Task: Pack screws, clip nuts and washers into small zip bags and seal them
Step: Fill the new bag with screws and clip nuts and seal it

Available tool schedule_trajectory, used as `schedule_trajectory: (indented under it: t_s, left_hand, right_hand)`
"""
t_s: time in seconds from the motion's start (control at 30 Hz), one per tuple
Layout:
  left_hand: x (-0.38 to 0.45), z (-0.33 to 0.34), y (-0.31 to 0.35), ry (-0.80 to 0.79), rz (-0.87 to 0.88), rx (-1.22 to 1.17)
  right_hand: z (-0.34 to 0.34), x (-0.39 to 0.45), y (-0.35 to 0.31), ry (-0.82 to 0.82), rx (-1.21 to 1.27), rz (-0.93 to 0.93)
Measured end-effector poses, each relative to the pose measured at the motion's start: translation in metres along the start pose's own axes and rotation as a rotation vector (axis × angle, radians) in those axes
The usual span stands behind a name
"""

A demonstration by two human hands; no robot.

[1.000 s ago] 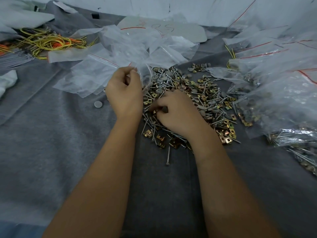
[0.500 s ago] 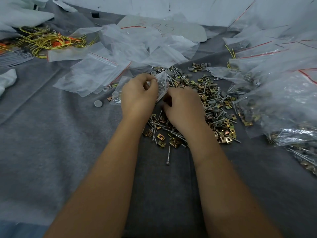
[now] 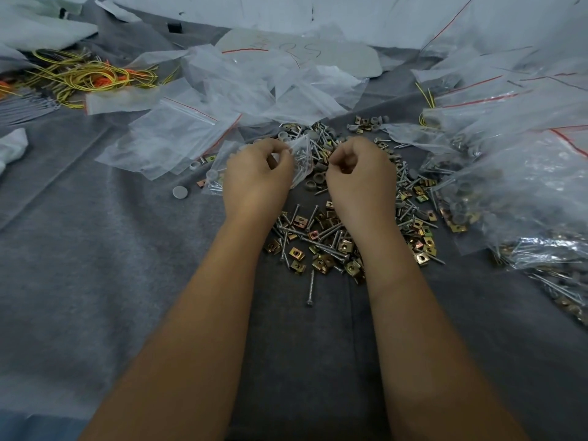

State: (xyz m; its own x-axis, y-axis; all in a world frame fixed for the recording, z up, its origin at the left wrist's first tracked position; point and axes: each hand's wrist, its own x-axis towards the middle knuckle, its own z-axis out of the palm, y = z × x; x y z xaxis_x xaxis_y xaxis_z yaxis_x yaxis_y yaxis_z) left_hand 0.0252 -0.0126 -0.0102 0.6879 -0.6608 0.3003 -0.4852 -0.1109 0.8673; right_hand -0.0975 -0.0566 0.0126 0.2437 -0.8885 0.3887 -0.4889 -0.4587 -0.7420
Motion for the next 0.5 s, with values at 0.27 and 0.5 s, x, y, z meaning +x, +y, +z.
schedule_trajectory:
  t_s: [0.27,0.5]
  left_hand:
    - [0.0,-0.001,0.0,0.035,-0.015,0.012]
    - [0.0,-0.001,0.001,0.021,-0.008,0.014]
  right_hand:
    - [-0.018,0.002,0.005,-0.253,-0.35,-0.006]
    - [-0.016,-0.002,0.0,-0.325,-0.675,-0.157]
